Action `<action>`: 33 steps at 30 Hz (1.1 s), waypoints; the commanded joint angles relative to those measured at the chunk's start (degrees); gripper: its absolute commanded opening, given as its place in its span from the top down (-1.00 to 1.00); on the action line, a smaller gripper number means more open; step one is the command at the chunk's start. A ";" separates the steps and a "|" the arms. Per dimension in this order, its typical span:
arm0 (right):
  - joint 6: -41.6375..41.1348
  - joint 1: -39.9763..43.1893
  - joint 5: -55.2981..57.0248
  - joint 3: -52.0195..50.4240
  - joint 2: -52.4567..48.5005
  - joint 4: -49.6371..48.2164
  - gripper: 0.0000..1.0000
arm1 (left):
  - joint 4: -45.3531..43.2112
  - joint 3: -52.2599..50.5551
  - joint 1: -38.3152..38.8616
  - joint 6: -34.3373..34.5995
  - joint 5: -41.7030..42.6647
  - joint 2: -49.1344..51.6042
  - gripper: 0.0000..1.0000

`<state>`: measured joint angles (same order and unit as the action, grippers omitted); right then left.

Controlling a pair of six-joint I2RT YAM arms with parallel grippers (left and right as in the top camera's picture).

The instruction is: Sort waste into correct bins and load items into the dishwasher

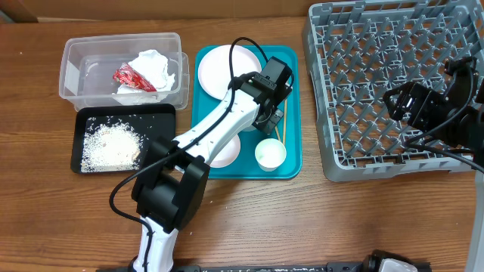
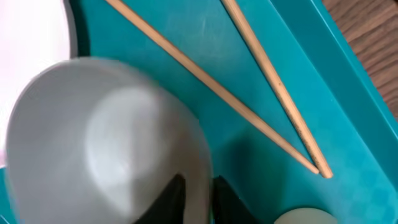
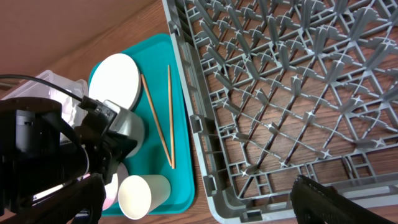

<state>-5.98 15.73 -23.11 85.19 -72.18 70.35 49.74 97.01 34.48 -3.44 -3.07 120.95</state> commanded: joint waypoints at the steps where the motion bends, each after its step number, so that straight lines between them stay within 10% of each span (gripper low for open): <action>1: 0.17 0.09 -0.04 1.03 0.04 -0.09 -0.95 | 0.63 0.44 0.00 -0.66 1.44 0.13 0.48; 21: 0.17 0.09 -0.07 1.03 0.04 -0.15 -0.95 | 31.39 21.11 -1.55 6.23 12.20 0.11 0.02; 33: 0.15 0.09 -0.09 1.03 0.04 -0.17 -0.95 | 26.62 9.99 -1.44 8.39 15.69 0.13 0.03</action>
<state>-5.98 15.73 -23.07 85.19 -72.18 70.32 77.80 109.97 33.01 3.46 10.94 121.21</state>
